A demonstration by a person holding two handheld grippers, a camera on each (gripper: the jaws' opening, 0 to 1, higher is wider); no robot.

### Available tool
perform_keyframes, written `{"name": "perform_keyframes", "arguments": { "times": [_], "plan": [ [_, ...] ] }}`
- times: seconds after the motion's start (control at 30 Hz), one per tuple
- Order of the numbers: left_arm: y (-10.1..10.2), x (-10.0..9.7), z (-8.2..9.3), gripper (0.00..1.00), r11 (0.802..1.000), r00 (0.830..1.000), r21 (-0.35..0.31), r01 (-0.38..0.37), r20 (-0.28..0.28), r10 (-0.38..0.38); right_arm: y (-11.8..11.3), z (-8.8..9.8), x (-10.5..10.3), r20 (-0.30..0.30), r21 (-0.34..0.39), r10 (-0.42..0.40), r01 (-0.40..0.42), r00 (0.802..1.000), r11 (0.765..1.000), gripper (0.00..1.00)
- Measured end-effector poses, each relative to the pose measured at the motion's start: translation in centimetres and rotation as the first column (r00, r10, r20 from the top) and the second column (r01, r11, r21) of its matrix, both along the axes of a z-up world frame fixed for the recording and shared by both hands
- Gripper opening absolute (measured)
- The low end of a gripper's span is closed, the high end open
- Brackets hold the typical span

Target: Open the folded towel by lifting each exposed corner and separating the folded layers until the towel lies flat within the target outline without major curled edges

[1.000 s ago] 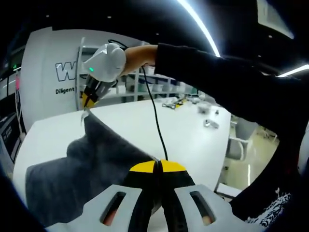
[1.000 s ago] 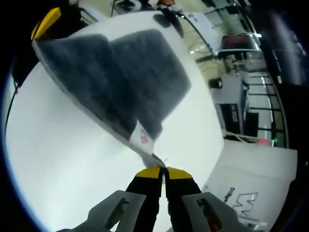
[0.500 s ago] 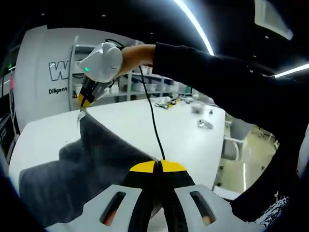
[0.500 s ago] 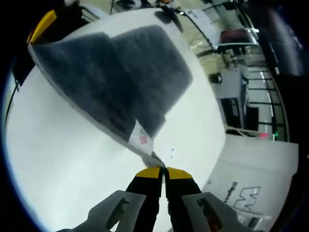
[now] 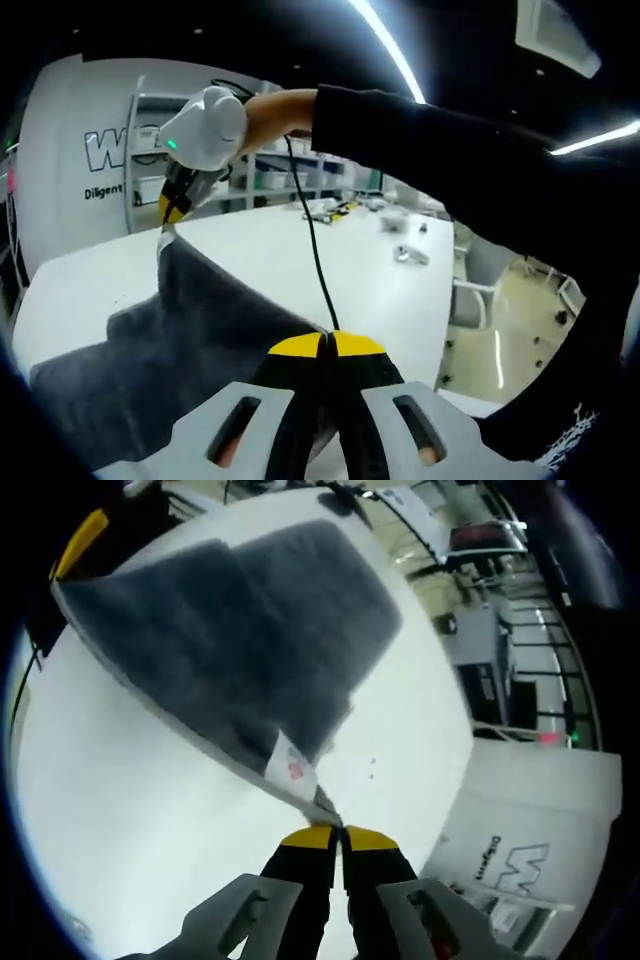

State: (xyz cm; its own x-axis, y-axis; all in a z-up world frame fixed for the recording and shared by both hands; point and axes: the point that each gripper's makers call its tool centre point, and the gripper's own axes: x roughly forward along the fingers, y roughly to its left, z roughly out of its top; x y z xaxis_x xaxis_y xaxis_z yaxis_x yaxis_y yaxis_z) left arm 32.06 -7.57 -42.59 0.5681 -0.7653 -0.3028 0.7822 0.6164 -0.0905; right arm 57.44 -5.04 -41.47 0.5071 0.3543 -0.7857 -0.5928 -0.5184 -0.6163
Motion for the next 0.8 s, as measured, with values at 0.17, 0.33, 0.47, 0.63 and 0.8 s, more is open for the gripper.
{"name": "perform_keyframes", "arguments": {
  "times": [0.17, 0.33, 0.47, 0.63, 0.8],
  "plan": [
    [-0.9, -0.1, 0.2, 0.0, 1.0, 1.0, -0.007, 0.02, 0.005, -0.02, -1.2, -0.4, -0.2, -0.003, -0.002, -0.02, 0.02, 1.0, 1.0, 0.0],
    [-1.7, -0.2, 0.1, 0.0, 0.999, 0.999, -0.007, 0.035, 0.012, -0.035, -2.2, -0.3, -0.1, -0.002, -0.003, -0.03, 0.03, 1.0, 1.0, 0.0],
    [-2.7, -0.3, 0.1, 0.0, 0.999, 0.999, -0.014, 0.049, 0.016, -0.049, -3.0, -0.3, -0.3, 0.002, -0.003, -0.039, 0.039, 0.999, 0.999, 0.0],
    [-3.8, -0.2, 0.1, 0.0, 0.998, 0.998, -0.011, 0.068, 0.018, -0.067, -4.5, -0.6, -0.4, -0.005, -0.006, -0.062, 0.062, 0.998, 0.998, 0.0],
    [-4.7, -0.2, 0.0, 0.0, 0.996, 0.996, -0.013, 0.085, 0.017, -0.085, -6.0, -1.3, -0.5, -0.005, -0.014, -0.075, 0.075, 0.997, 0.997, 0.0]
  ]
}}
